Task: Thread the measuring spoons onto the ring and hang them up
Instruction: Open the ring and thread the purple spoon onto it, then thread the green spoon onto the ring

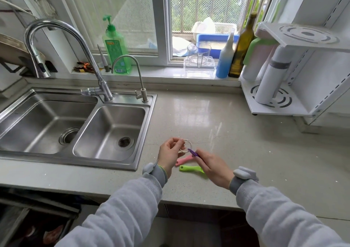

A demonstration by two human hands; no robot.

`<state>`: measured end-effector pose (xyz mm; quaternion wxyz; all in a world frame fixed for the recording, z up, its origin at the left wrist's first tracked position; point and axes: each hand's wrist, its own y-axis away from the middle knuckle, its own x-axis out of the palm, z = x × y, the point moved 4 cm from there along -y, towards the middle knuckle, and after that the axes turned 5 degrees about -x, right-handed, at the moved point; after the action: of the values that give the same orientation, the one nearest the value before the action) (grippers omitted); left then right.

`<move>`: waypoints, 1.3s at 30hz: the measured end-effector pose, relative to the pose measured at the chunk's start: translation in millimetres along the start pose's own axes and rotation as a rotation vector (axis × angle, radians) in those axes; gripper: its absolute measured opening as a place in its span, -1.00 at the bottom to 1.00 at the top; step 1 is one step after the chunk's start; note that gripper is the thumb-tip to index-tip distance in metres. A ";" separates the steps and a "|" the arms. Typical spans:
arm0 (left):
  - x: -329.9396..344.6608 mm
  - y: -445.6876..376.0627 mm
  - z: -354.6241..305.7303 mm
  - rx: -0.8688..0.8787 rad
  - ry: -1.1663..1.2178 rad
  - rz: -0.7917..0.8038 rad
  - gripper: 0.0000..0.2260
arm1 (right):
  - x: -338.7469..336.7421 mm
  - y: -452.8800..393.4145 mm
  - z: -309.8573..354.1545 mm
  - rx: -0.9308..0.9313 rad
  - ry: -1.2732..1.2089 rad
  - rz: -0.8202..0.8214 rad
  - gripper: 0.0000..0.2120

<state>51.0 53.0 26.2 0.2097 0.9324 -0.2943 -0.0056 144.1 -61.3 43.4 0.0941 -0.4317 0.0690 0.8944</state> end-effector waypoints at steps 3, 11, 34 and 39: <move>4.3 1.2 3.0 -0.003 -0.027 0.079 -0.87 | 21.5 4.2 -5.2 0.049 -0.050 0.031 -0.85; -11.4 -10.4 19.0 -0.013 -0.123 0.074 -0.85 | 40.9 -7.6 -30.7 0.152 -0.209 0.129 -0.73; -59.4 -7.8 29.7 -0.036 -0.204 -0.069 -0.89 | 63.5 -37.5 -23.3 0.427 -0.629 0.172 -0.83; -44.9 -5.4 25.6 -0.064 -0.154 -0.048 -0.90 | 48.0 -22.7 -5.2 0.442 -1.178 0.149 -0.72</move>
<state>13.4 71.7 -4.4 0.2159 0.9289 -0.2867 -0.0917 124.0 -35.1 1.5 0.1407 0.1685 0.2187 0.9508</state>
